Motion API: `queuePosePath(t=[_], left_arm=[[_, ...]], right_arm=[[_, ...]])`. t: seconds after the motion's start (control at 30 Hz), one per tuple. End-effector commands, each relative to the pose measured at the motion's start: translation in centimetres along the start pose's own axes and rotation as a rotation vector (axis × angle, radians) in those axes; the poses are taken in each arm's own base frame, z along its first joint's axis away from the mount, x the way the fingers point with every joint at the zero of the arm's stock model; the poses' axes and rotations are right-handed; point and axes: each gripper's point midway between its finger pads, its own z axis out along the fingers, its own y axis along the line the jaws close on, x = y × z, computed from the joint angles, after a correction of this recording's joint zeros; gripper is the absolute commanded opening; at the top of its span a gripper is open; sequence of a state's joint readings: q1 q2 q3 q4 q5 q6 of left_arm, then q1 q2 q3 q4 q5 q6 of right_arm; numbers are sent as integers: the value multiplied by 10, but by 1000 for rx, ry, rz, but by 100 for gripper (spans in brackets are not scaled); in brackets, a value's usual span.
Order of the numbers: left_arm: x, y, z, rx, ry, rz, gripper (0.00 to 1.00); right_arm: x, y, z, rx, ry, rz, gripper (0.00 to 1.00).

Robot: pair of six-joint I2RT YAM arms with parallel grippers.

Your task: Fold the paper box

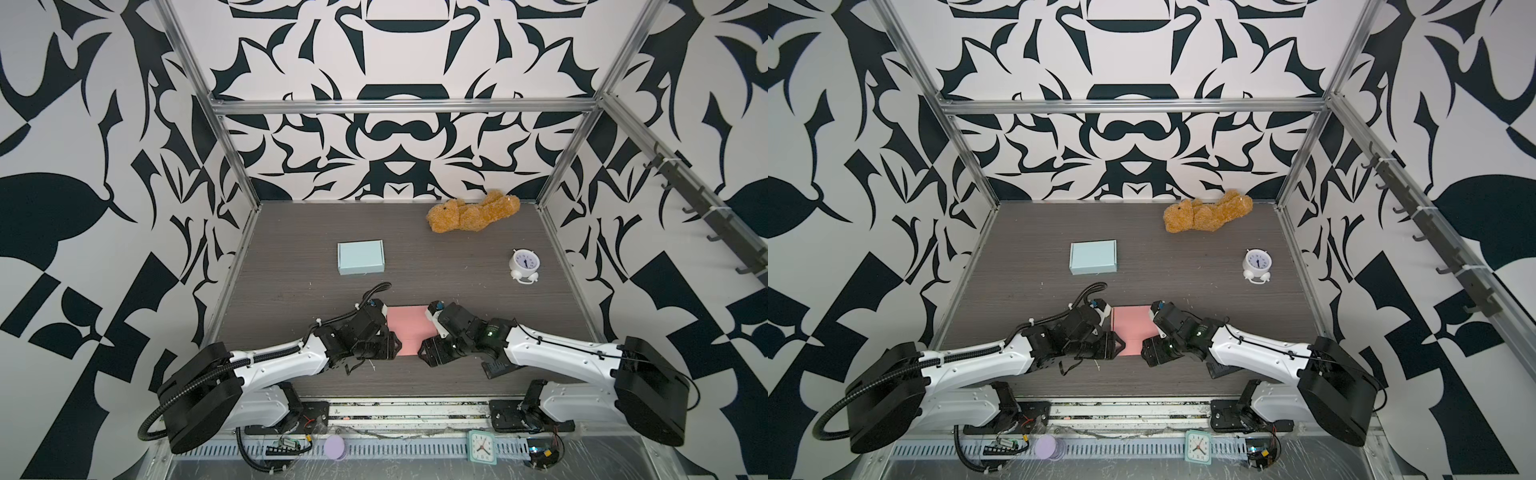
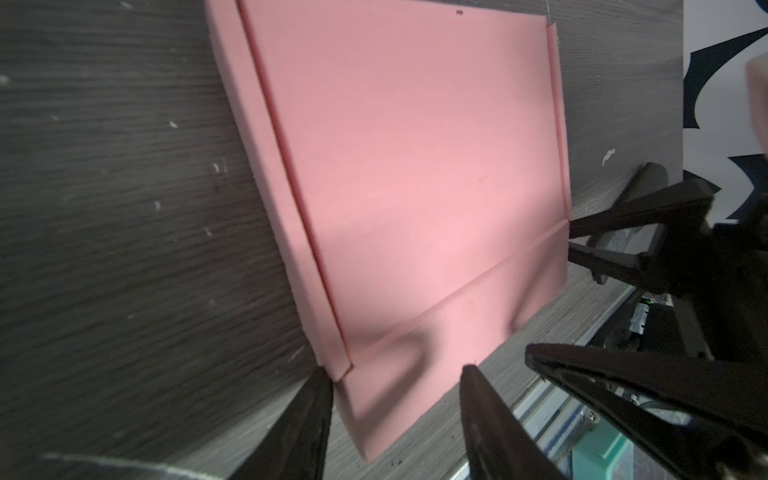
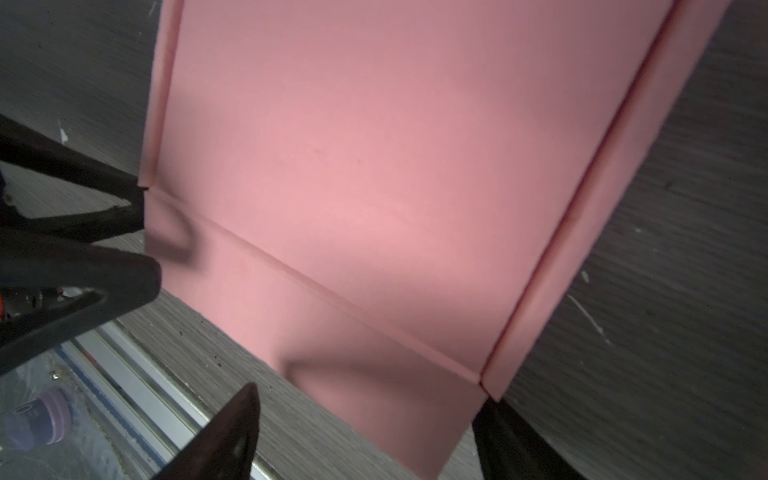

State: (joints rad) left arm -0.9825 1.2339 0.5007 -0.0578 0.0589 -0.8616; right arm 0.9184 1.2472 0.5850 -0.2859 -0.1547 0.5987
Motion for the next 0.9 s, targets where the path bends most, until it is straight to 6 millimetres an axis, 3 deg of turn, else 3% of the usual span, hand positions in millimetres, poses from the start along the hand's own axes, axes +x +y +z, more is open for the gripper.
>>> queuePosePath(t=[0.0, 0.37, 0.53, 0.87], left_arm=[[4, 7, 2, -21, -1, -13, 52], [4, 12, -1, -39, -14, -14, 52], [-1, 15, -8, -61, -41, -6, 58], [-33, 17, -14, -86, -87, 27, 62]], right_arm=[[-6, 0, -1, 15, -27, -20, 81], [-6, -5, 1, 41, -35, -20, 81], [-9, -6, 0, 46, -45, -26, 81], [-8, -7, 0, 50, -46, -31, 81]])
